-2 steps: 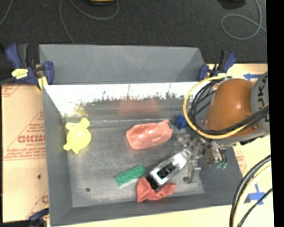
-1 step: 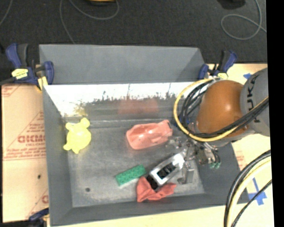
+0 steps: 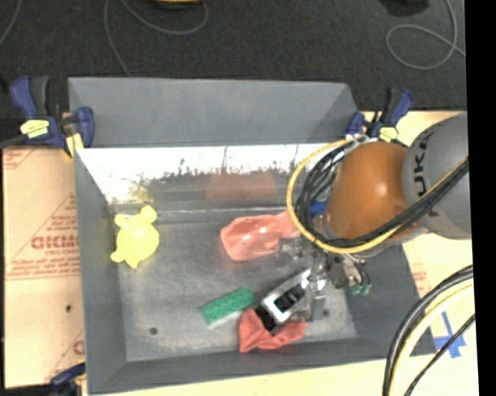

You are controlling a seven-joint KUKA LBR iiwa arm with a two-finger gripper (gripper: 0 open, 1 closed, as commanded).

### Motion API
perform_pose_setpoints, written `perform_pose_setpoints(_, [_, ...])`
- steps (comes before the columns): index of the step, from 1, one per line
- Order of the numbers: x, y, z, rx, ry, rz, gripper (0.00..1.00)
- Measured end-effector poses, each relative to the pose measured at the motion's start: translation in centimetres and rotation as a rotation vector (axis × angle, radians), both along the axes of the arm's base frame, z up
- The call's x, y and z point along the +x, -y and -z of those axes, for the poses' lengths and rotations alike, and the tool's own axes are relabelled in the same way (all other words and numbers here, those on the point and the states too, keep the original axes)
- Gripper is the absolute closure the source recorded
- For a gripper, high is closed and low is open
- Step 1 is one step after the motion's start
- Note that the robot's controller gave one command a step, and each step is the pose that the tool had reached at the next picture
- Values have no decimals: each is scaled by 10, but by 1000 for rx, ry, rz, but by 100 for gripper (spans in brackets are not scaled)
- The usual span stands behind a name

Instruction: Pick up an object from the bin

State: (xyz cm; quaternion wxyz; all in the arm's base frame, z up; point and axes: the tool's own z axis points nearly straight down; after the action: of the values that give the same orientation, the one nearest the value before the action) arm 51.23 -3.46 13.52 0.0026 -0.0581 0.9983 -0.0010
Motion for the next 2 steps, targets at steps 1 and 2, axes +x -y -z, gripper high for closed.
perform_pose_setpoints(1, [2, -1, 22, 0, -4, -133, 0])
perform_pose_setpoints(2, [6, 3, 34, -2, -3, -373, 0])
